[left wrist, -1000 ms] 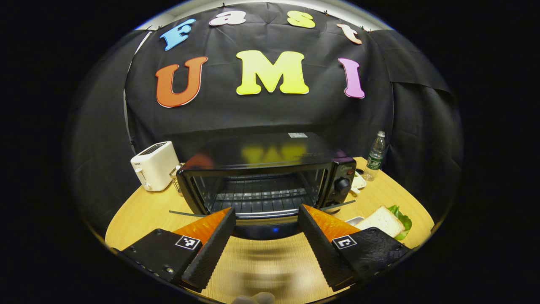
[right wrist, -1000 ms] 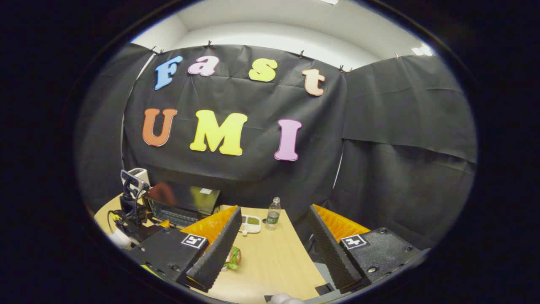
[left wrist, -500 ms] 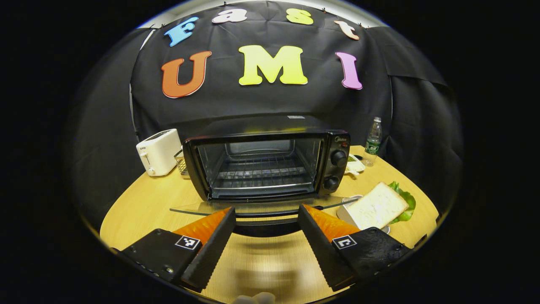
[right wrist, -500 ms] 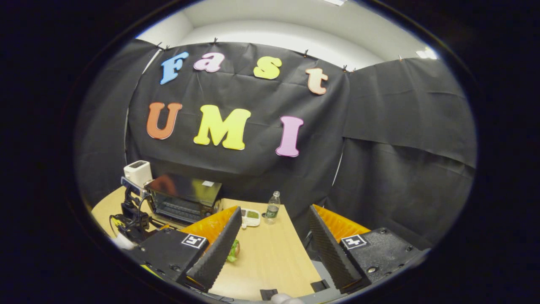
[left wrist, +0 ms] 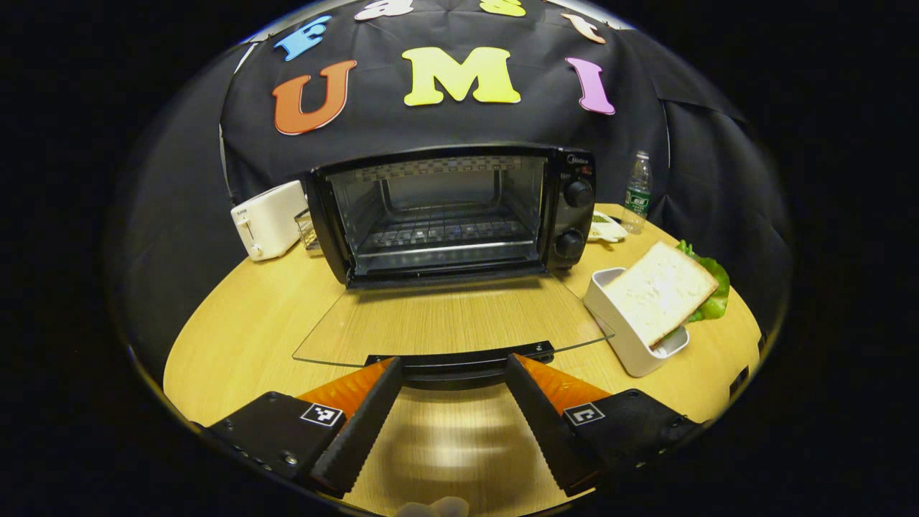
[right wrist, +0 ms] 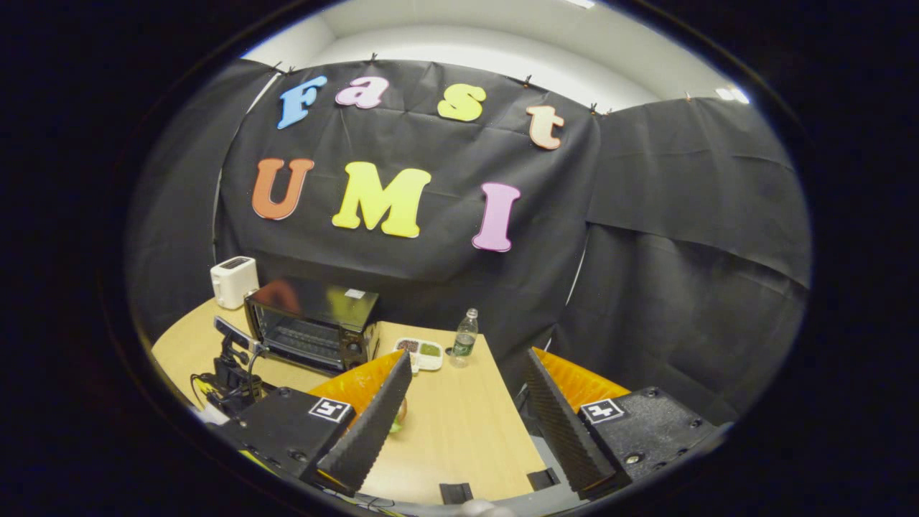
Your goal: Open the electric oven with the left hand, put the food in, and close the electric oven.
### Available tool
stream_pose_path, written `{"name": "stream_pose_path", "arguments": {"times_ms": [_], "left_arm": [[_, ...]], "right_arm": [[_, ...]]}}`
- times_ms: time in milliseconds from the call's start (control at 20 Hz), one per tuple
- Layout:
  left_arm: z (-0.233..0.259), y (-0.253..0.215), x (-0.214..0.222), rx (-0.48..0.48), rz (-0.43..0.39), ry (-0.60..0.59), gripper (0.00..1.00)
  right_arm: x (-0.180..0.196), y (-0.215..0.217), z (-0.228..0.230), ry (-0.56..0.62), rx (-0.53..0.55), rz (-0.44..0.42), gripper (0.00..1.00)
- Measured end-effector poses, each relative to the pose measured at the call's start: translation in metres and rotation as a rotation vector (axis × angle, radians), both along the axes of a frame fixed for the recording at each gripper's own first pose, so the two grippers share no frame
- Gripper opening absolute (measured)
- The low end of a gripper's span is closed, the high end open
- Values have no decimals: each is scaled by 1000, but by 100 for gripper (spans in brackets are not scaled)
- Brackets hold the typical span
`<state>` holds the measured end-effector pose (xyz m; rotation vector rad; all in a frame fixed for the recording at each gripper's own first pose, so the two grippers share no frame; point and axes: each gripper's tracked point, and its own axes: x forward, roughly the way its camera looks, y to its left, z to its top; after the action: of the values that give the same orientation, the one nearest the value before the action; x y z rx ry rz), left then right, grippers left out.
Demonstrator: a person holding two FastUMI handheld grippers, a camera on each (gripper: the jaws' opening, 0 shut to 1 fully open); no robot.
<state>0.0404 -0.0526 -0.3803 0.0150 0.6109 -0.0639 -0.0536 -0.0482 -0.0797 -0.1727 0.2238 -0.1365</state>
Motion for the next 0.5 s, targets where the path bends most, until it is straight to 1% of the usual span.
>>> {"name": "stream_pose_path", "arguments": {"times_ms": [50,150,200,250,300,400,450,500], "left_arm": [[-6,2,-1,-7,8,18,96],[-14,2,-3,-6,13,33,96],[-13,2,-3,6,5,25,96],[-11,3,-1,18,-5,13,96],[-8,3,-2,19,-14,0,96],[-5,1,-6,-15,-20,10,96],[0,-3,-9,-40,-26,6,100],[8,0,-11,-37,-31,-9,96]], "right_arm": [[2,1,-5,8,2,2,100],[1,2,-17,31,8,2,100],[3,2,-21,43,6,1,96],[5,2,-25,52,10,2,100],[6,3,-27,52,17,2,96],[11,3,-35,68,27,11,96],[13,3,-40,75,30,16,96],[17,3,-50,93,37,21,100]]}}
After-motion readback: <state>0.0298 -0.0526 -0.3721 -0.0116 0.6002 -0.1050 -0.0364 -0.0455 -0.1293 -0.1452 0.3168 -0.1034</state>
